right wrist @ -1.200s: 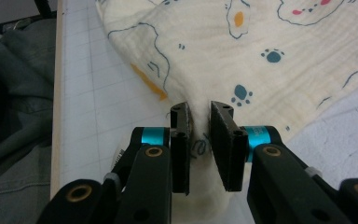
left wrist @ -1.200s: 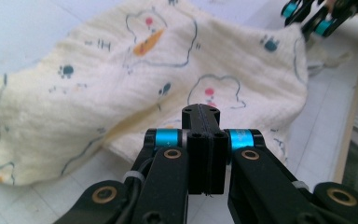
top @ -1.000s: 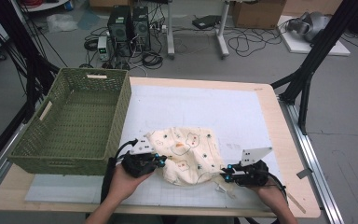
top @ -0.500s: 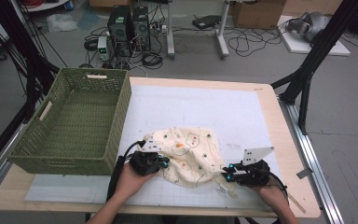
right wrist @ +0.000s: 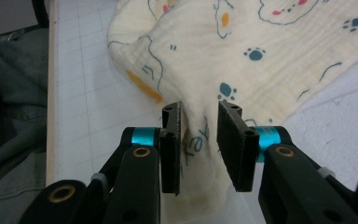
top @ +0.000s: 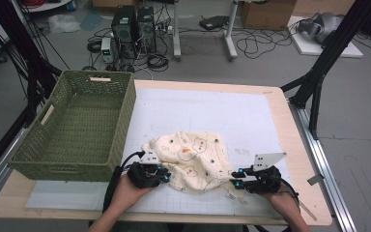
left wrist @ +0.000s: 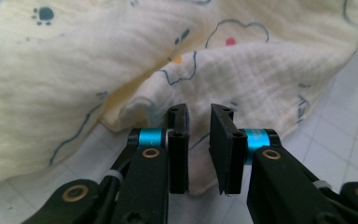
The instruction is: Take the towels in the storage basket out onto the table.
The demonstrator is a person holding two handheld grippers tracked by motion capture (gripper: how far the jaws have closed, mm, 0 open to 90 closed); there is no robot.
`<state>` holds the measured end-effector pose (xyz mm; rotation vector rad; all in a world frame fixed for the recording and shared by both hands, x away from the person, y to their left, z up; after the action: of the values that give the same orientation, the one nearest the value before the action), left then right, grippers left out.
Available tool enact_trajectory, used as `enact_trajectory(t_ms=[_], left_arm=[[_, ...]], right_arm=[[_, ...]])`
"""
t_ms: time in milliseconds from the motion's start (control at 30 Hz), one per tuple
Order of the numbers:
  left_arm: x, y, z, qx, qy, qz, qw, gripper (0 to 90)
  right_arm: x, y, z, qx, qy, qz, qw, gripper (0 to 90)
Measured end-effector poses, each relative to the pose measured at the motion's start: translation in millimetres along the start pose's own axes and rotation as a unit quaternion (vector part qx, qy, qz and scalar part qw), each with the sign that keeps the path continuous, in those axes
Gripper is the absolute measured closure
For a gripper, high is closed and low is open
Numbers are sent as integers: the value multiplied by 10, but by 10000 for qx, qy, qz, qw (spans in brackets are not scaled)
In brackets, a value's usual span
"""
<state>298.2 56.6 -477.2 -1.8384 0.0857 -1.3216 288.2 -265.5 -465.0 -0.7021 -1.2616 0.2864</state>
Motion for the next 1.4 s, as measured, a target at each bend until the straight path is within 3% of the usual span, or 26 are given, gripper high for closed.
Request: enact_trajectory(t_ms=[200, 600, 733, 833, 1100, 1400], left_arm=[[-24, -43, -13, -51, 32, 92, 9999, 892], [-245, -340, -198, -140, 151, 172, 9996, 895], [-266, -447, -192, -108, 98, 53, 9999, 893], [-206, -486, -138, -54, -12, -104, 9999, 842], [-43, -332, -25, 64, -180, -360, 9992, 782], [-21, -108, 4, 173, -118, -46, 9998, 757]], right_arm=[[-14, 31, 2, 29, -20, 99, 9999, 703], [13, 37, 56, 93, -64, 52, 9999, 686], [76, -4, 89, 145, -105, -74, 9998, 654], [166, -48, 59, 138, -118, -228, 9996, 629], [339, 17, -202, -138, -79, -127, 9998, 641], [214, 191, -305, -105, 59, 300, 9995, 677]])
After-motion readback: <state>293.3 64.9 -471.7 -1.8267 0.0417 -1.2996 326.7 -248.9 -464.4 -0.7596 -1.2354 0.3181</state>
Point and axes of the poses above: each handheld gripper's, and its own axes: y roughly forward along the jaws, x roughly out of its top, z roughly to its left, the point moved 5 cm from there along y, roughly forward along the jaws, and after that the axes turned 3 degrees about x, right-handed, at the moved point
